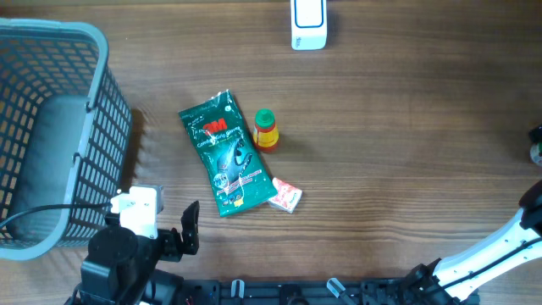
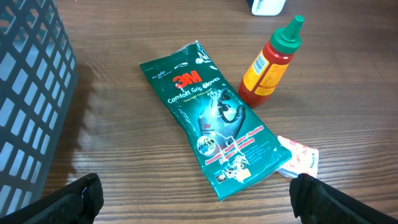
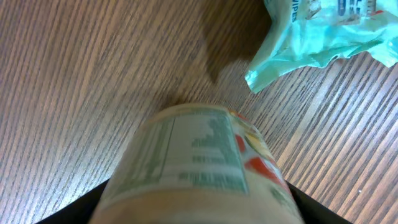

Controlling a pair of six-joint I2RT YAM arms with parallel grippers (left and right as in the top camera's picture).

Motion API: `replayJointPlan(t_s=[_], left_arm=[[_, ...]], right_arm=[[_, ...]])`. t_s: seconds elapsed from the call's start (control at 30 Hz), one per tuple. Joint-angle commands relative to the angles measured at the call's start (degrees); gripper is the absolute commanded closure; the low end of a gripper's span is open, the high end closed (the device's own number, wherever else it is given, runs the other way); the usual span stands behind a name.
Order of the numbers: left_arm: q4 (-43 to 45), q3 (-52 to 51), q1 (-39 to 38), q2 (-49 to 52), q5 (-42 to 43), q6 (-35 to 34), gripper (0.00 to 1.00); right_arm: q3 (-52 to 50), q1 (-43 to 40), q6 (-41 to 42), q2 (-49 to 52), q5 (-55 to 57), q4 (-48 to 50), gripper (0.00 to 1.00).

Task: Scan the item barcode
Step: 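Move the jar with the right gripper off to the right, then reach the right gripper back to the red Sriracha bottle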

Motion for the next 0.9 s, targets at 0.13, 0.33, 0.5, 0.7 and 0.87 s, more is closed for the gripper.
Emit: replayJointPlan(t_s=[0.13, 0.33, 0.5, 0.7, 0.87], left_arm=[[0.11, 0.48, 0.26, 0.00, 0.50, -0.33, 0.00], [0.13, 0.48, 0.26, 0.00, 0.50, -0.31, 0.00], [0.13, 0.48, 0.26, 0.00, 0.50, -0.33, 0.00], [0.11, 0.48, 0.26, 0.00, 0.50, -0.33, 0.00], [0.13, 0.48, 0.26, 0.00, 0.50, -0.33, 0.00]], right_arm=[[0.52, -0.48, 2.69, -4.85, 1.70, -1.90, 0.00], [0.52, -0.33, 13.07, -20.96, -7.74, -3.26, 0.00], [0.50, 2.32, 17.51, -34.86, -21.31, -8.48, 0.00], [0.39, 19.89, 13.90, -39.23, -40.52, -17.16, 0.00], [0.35, 48.83, 10.01, -38.84, -30.49, -15.54, 0.00]])
